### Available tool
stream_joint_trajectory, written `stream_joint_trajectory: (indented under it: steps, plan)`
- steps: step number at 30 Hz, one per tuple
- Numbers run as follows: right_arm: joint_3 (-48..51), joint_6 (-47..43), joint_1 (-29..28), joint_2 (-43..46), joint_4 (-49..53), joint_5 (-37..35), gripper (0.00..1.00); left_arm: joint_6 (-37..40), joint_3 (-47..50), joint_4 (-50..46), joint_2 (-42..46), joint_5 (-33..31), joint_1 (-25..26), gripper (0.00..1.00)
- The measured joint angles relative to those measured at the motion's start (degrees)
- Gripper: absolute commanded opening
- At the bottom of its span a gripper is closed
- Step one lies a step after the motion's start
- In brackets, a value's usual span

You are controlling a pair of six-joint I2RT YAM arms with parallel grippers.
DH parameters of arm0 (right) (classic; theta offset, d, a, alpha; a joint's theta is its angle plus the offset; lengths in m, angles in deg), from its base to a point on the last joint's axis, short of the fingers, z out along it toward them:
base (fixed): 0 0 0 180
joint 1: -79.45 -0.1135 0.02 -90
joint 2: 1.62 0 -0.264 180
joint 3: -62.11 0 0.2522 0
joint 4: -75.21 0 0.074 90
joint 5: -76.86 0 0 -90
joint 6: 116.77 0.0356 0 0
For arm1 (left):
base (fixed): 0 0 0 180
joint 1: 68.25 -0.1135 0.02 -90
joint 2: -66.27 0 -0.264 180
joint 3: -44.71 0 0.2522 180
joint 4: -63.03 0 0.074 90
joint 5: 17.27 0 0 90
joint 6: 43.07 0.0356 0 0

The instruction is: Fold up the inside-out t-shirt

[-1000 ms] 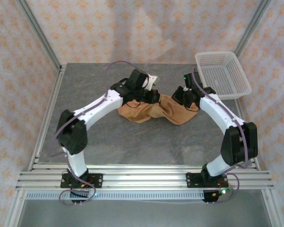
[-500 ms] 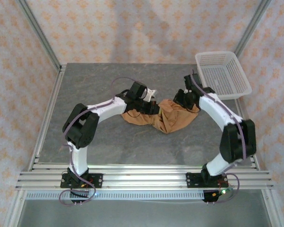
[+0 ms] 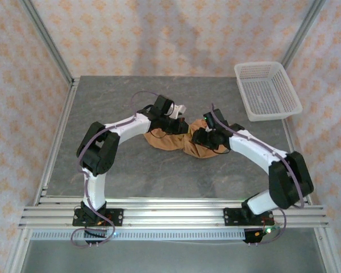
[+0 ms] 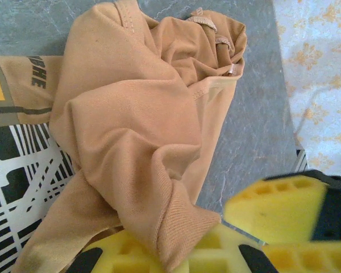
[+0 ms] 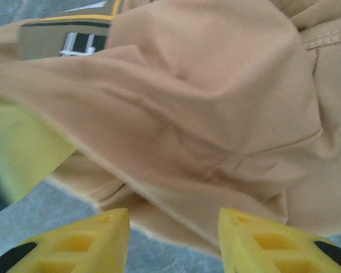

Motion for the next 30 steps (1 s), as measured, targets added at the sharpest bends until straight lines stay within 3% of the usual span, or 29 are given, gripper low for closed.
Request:
stream_joint_trajectory:
  steps: [1,3,5,15,22,26,30]
  plan:
    - [-0.07,-0.13,0.0,-1.09,-0.2,-0.28,0.42,0.0,-0.07,-0.15,0.0,0.0,0.0,0.0]
    - [-0.57,-0.63,0.04,-3.78,-0.55,-1.14,0.17,0.0,-0.26,-0.85,0.0,0.0,-0.02,0.0]
    - [-1.6,-1.05,0.48,-5.92,-0.57,-1.68,0.0,0.02,-0.31,-1.36,0.0,0.02,-0.02,0.0]
    - [-12.79,-5.05,10.43,-7.69,2.99,-6.25,0.0,-1.29,-0.35,2.43,0.0,2.64,0.15,0.0]
    - [-13.73,-7.67,10.51,-10.73,4.87,-9.25,0.0,-7.17,0.96,13.07,-0.74,4.57,0.96,0.0]
    - [-13.4,-7.63,10.43,-12.39,6.14,-8.02,0.1,-7.93,1.36,14.32,-1.88,4.63,1.07,0.0]
    - [-12.11,-6.78,9.18,-9.14,6.54,-7.32,0.13,-7.91,1.62,14.29,-1.97,4.63,1.07,0.0]
